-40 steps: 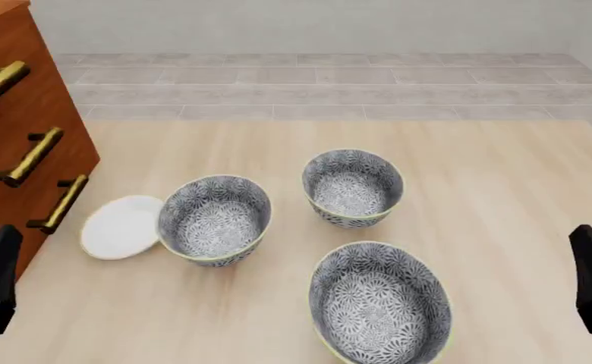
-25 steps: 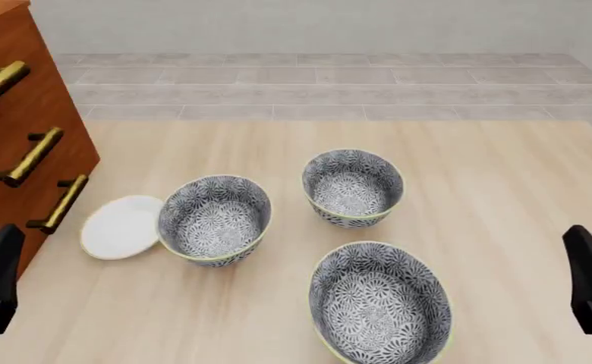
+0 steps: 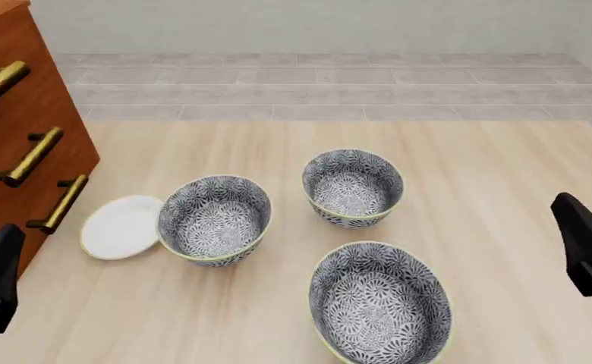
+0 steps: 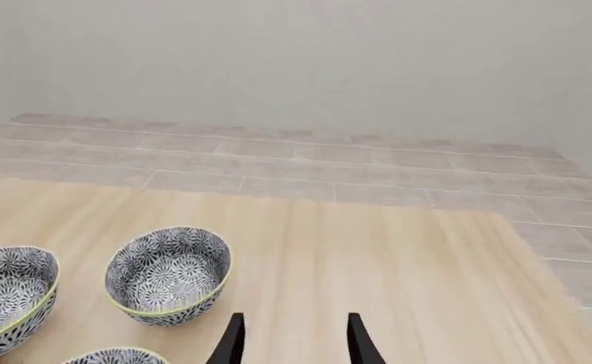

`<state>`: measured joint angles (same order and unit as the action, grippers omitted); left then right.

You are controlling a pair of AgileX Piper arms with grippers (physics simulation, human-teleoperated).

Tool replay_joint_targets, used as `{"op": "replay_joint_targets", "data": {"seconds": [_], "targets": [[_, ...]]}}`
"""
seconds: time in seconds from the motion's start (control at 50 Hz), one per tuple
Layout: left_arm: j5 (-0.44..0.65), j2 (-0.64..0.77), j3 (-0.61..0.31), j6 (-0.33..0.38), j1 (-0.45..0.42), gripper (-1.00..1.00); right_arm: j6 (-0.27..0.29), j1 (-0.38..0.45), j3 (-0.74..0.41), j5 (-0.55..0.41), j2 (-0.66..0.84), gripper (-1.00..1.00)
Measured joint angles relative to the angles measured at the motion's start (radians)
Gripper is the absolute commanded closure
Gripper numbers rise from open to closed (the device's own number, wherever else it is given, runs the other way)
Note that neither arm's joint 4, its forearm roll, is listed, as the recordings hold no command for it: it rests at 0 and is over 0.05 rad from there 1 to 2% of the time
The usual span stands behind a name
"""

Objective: Stack the bowl at the front on the bowl in the middle.

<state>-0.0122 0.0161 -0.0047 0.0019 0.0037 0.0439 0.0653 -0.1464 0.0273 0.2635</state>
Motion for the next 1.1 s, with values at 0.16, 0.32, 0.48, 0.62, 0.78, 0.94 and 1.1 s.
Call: {"op": "replay_joint_targets", "data": {"seconds": [0.16,0.32,0.48,0.62,0.78,0.94,1.1], "targets": [[0.001,-0.001,0.000,0.000,0.001,-1.00,0.007,0.029,-0.072,0.002,0.128,-1.00],[0.003,-0.003,0.000,0.000,0.001,-1.00,0.001,0.061,-0.149,-0.018,0.247,-1.00],[0.005,-0.005,0.000,0.000,0.001,-1.00,0.006,0.078,-0.247,-0.069,0.366,-1.00],[0.006,-0.005,0.000,0.000,0.001,-1.00,0.026,0.090,-0.347,-0.128,0.466,-1.00],[0.006,-0.006,0.000,0.000,0.001,-1.00,0.047,0.099,-0.446,-0.192,0.568,-1.00],[0.008,-0.008,0.000,0.000,0.001,-1.00,0.080,0.100,-0.533,-0.243,0.657,-1.00],[0.010,-0.009,0.000,0.000,0.001,-1.00,0.113,0.100,-0.621,-0.286,0.763,-1.00]]}}
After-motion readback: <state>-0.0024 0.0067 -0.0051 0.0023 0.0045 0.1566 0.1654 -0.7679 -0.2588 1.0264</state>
